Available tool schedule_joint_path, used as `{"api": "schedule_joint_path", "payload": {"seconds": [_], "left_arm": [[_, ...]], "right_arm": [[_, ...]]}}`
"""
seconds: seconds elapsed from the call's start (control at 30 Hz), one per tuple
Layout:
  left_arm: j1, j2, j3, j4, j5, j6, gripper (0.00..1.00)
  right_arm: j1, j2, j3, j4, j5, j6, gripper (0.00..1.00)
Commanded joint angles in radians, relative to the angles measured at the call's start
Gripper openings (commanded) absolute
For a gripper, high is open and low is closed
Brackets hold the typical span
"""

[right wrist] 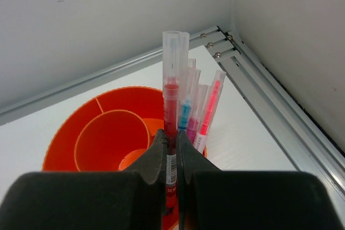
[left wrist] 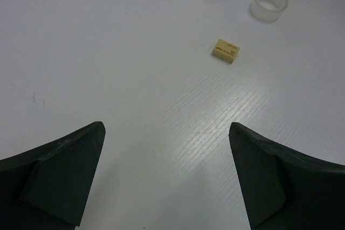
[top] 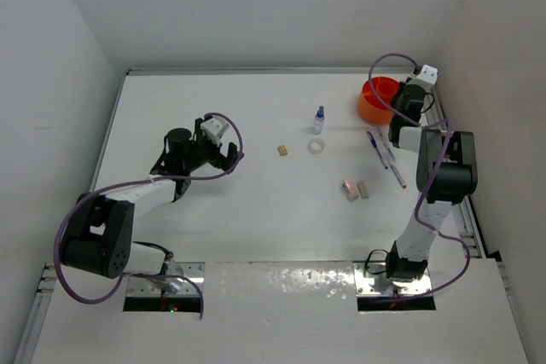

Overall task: Sort the stationery into containers
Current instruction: Place the pen in the storage box.

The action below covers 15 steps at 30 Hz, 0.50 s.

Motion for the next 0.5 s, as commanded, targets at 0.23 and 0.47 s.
{"api": "schedule_joint_path", "payload": {"seconds": [0.23, 0.47], "left_arm": [[-0.006, -0.011, 0.002, 0.066, -0.006, -0.007, 0.97], [-0.009, -0.018, -0.007, 0.068, 0.011, -0.014, 0.97]], "right_arm": [[-0.016, -0.020, -0.021, 0.033, -0.065, -0.007, 0.28], [-0.014, -0.146, -0.051, -0.042, -0.157, -0.027, 0.55]]}}
